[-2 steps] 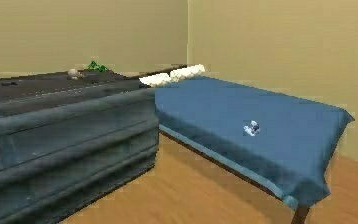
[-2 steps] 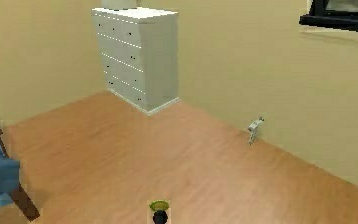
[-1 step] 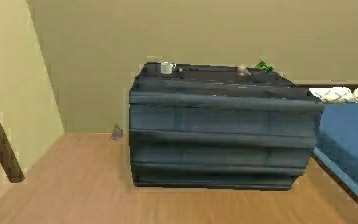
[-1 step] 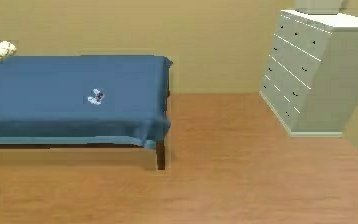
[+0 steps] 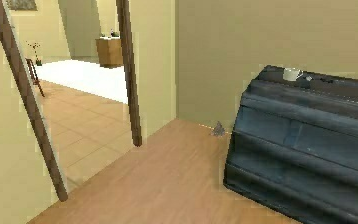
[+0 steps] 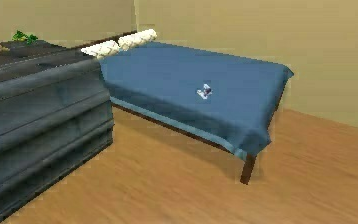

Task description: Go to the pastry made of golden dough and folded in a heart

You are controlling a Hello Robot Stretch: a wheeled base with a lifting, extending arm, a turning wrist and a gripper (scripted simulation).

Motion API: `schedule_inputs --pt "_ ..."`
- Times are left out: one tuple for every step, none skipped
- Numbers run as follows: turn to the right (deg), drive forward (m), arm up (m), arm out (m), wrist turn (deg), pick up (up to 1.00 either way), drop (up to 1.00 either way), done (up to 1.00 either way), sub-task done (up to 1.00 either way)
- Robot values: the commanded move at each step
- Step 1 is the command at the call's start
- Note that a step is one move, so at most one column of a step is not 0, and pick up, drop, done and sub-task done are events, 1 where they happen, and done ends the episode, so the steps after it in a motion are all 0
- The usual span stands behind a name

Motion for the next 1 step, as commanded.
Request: schedule_inputs --pt "0.0 0.15 0.0 0.0 0.0 0.0 0.0 0.0 0.0"
